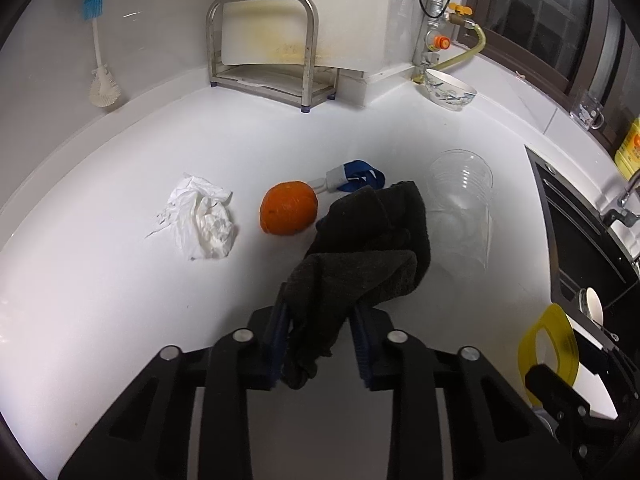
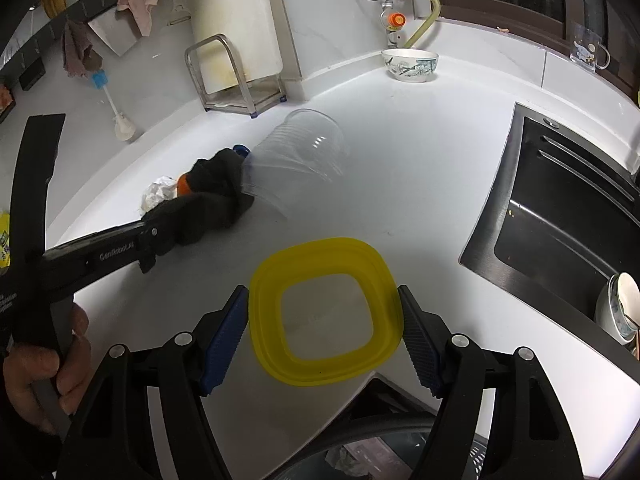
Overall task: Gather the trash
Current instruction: 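Grasp the dark grey cloth with the left tool while the right tool holds the lid, then carry the yellow lid and dark cloth over the grey bin with both tools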
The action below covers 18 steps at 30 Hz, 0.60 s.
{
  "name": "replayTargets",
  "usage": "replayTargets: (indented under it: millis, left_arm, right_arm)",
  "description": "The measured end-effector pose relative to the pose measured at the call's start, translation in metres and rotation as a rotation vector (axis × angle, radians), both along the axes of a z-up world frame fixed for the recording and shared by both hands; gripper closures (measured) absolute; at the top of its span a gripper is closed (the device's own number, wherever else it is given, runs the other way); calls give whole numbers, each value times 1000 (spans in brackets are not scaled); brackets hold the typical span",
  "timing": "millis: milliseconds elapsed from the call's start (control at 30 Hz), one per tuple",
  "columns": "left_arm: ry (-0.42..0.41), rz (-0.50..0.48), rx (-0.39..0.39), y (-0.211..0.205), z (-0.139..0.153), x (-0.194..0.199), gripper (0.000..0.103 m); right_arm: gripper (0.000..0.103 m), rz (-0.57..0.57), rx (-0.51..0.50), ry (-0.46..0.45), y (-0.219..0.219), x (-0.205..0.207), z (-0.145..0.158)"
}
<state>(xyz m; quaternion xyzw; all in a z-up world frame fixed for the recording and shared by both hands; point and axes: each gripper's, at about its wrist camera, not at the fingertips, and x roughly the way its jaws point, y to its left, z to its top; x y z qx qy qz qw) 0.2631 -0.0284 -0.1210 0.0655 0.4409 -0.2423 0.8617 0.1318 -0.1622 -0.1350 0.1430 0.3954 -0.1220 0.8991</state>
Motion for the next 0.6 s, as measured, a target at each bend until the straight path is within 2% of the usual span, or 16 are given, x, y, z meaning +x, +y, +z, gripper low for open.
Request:
replayTargets:
  millis: [600]
  left_arm:
    - [-16, 57, 0, 41, 26, -27, 81]
  right_arm:
    - [32, 53, 5, -19, 15, -14, 16]
